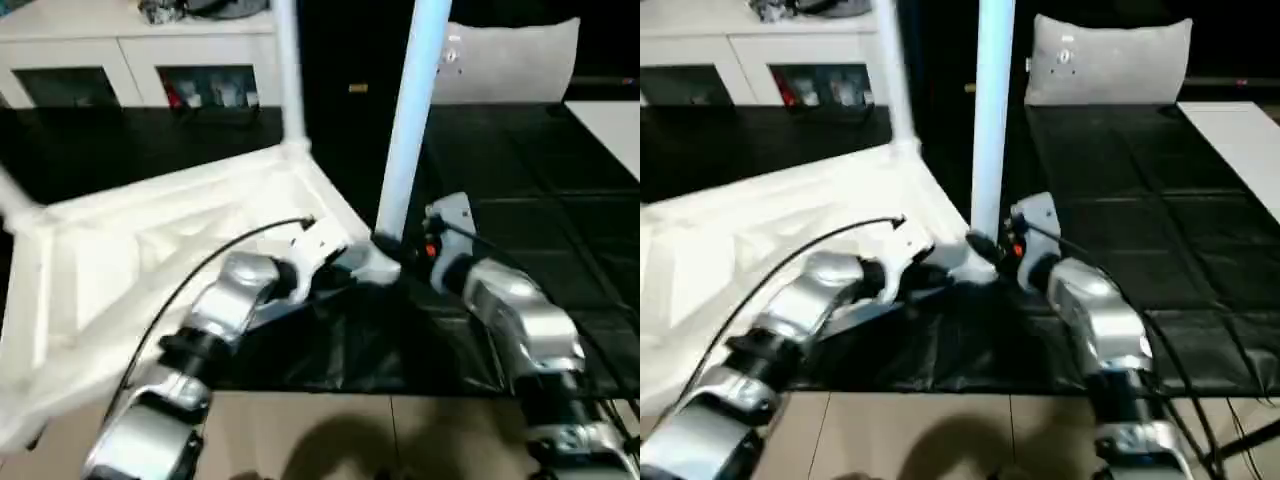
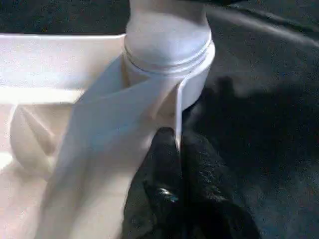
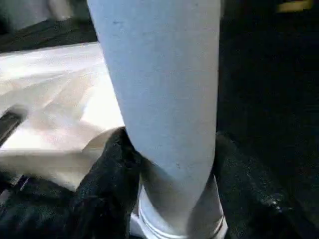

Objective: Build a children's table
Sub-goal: Rotate leg to tighten

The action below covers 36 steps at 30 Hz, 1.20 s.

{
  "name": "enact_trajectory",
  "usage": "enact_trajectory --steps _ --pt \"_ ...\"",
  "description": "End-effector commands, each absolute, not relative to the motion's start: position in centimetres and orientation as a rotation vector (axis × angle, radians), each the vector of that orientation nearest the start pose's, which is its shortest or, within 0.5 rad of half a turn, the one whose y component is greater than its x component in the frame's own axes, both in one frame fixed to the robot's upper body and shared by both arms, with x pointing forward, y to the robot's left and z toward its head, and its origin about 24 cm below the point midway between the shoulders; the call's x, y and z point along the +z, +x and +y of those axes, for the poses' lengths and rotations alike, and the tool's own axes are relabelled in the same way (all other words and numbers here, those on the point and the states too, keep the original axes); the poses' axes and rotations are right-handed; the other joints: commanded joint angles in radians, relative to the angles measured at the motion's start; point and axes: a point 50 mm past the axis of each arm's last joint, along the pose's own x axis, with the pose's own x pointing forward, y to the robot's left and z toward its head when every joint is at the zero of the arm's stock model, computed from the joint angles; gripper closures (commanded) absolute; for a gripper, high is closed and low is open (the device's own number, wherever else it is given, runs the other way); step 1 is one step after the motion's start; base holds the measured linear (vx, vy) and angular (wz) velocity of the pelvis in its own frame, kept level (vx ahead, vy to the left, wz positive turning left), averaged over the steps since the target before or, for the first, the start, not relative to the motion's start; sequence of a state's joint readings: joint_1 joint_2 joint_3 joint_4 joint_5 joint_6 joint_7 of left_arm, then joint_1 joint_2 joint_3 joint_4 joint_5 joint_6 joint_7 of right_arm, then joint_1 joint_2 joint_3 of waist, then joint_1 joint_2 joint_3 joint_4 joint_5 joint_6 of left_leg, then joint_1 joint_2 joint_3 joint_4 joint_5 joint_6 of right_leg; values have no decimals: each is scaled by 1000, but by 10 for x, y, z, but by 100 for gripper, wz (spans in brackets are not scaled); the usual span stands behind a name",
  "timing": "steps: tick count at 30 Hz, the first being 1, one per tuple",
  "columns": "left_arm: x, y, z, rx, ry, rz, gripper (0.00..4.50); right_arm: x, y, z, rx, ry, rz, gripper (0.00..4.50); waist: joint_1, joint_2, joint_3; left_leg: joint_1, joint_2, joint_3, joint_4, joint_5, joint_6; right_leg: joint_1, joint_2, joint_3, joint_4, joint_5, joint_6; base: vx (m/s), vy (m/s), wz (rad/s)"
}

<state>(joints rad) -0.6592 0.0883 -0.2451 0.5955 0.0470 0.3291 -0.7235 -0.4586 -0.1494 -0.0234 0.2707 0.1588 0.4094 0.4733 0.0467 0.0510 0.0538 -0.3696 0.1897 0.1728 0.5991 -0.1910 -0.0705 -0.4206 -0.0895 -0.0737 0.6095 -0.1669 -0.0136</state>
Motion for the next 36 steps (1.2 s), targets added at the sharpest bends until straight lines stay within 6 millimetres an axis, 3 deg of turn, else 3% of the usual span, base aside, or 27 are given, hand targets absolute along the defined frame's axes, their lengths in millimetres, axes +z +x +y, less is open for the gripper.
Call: enact_trajectory --steps 1,2,3,11,14,24,27,29,32,36 --pt "83 342 39 -982 217 263 450 71 328 -109 602 70 235 257 10 -15 -76 -6 16 -6 -61 -117 63 71 -44 34 -83 -245 -182 0 0 0" --pt "84 341 38 -990 231 258 450 74 329 -109 595 92 203 203 11 -14 -76 -5 17 -6 -61 -120 68 70 -45 34 -83 -236 -184 0 0 0" --pt "83 340 39 -1002 251 259 450 78 330 -107 604 125 171 189 8 -15 -78 -6 18 -7 -61 -118 75 72 -45 35 -80 -208 -191 0 0 0" --pt "79 336 52 -1060 334 262 450 85 326 -120 658 112 116 121 11 -18 -83 -10 18 -5 -53 -63 123 79 -46 37 -62 -63 -240 0 0 0" --pt "75 334 66 -1124 369 277 450 85 323 -141 715 44 129 95 13 -19 -81 -9 19 -4 -53 -78 129 77 -47 35 -66 -95 -240 0 0 0" --pt "73 321 90 -1358 448 286 450 86 302 -166 1035 -81 198 7 39 -17 -77 -5 28 -3 -54 -124 107 68 -50 37 -70 -185 -219 0 0 0" --pt "72 312 99 -1493 505 301 450 87 296 -171 1153 -117 209 7 50 -16 -78 -2 33 -4 -55 -139 103 65 -52 38 -67 -191 -221 0 0 0" --pt "71 310 102 -1527 528 315 450 86 293 -172 1204 -117 227 32 52 -18 -76 -2 34 -1 -54 -140 103 62 -50 40 -66 -181 -226 0 0 0" --pt "69 306 107 -1593 579 339 450 83 288 -172 1297 -105 270 53 67 -19 -75 1 35 -2 -55 -155 100 61 -51 39 -65 -200 -224 0 0 0" --pt "70 300 109 -1685 608 349 450 80 283 -171 1377 -107 310 89 70 -21 -69 5 36 -4 -62 -189 79 61 -56 39 -74 -285 -203 0 0 0"
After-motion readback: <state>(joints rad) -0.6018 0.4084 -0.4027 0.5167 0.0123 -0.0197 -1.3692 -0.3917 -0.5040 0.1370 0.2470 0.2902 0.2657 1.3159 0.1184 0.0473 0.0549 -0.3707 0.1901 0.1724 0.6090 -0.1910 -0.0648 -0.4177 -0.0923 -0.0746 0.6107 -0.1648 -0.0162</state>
